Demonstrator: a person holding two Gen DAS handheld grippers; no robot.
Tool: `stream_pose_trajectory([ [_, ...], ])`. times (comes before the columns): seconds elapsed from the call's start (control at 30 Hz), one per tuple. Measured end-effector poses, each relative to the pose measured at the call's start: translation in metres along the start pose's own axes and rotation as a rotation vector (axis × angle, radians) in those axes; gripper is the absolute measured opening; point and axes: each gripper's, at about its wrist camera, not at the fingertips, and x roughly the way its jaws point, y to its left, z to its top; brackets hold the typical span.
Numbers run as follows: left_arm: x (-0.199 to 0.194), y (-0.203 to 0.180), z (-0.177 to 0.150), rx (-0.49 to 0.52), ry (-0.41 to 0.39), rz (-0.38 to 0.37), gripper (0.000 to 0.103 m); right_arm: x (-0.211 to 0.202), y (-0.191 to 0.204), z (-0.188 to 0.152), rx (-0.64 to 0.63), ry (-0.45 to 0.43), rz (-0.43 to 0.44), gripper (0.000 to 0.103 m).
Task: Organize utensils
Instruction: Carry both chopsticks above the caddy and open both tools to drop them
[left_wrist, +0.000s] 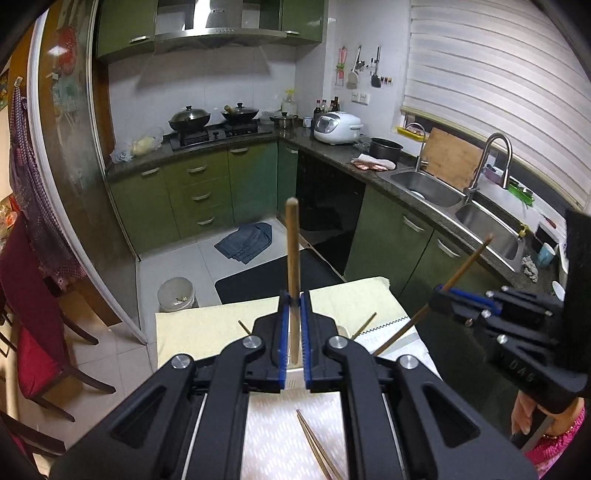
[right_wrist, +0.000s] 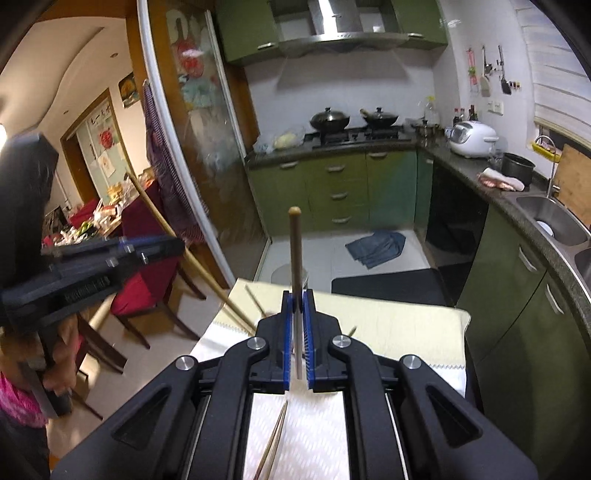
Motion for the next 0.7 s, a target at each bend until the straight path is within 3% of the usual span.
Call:
stream_pose_trajectory([
  [0.33, 0.054, 0.007, -0.011, -0.014, 0.019, -0.001, 0.006, 0.047, -0.014, 0.009, 0.023, -0.025, -0.039, 0.006],
  [0.5, 0.072, 0.009, -0.025, -0.013, 0.046, -0.001, 0.006, 0.075, -0.025, -0.009, 0.041, -0.018, -0.045, 0.006],
  [0.7, 0.098, 0.013, -0.053, -0.003, 0.135, 0.005, 0.006, 0.117, -0.028, -0.045, 0.019, 0.063, -0.060, 0.006],
])
